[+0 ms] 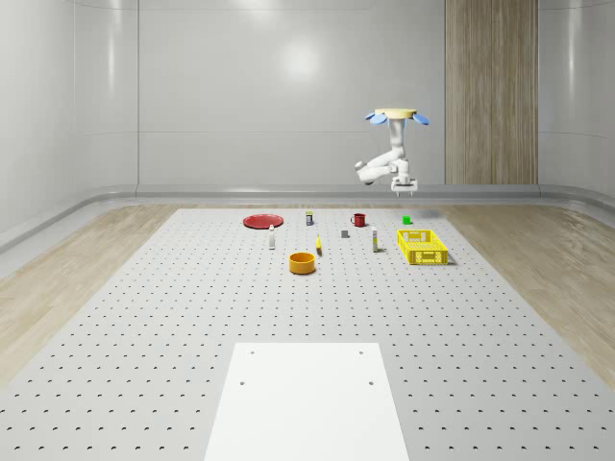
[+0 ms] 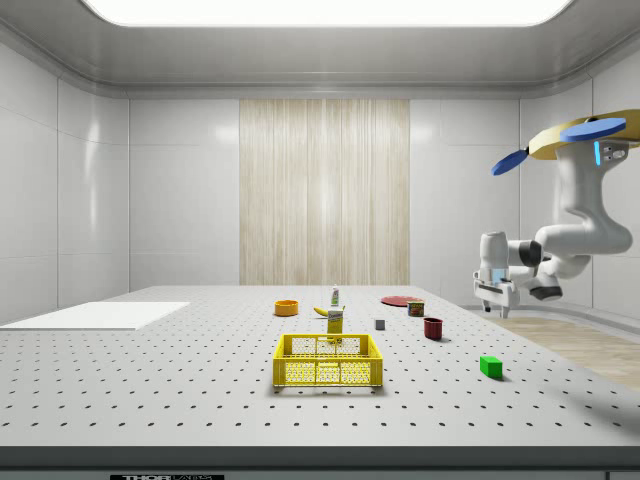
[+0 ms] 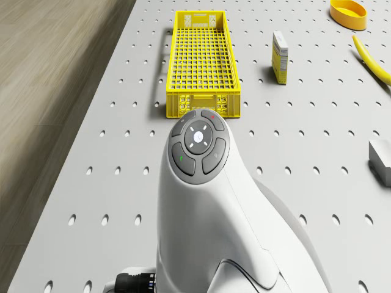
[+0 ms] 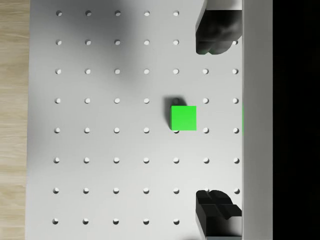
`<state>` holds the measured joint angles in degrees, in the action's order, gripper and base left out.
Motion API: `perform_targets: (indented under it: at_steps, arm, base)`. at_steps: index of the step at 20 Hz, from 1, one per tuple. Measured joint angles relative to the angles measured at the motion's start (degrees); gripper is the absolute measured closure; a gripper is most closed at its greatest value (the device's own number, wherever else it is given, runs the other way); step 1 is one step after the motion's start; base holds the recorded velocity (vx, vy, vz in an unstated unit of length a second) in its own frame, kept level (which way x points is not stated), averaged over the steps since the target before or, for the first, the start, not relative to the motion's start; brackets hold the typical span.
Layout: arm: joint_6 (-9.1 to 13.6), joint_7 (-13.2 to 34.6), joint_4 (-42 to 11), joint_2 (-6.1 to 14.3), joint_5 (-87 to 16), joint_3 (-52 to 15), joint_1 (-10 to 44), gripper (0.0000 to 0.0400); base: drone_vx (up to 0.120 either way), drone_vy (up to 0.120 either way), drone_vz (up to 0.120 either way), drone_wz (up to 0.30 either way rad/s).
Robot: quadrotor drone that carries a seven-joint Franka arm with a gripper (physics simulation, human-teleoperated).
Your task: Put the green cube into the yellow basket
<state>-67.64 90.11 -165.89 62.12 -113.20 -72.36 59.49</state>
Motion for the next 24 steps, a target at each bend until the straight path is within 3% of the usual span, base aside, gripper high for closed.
perform_targets:
  at_steps: [12, 15, 24]
  arm:
    - [-2.91, 1.61, 0.23, 3.71, 1.76, -1.47, 1.84, 0.0000]
    - [-3.68, 1.91, 0.29, 4.57, 2.21, -1.76, 2.16, 0.0000]
    - [-5.93, 2.69, 0.47, 7.05, 3.50, -2.51, 3.00, 0.0000]
  base:
    - [0.000, 0.000, -0.120, 0.000]
    - [0.107, 0.000, -0.120, 0.000]
    - [0.013, 0.013, -0.116, 0.000]
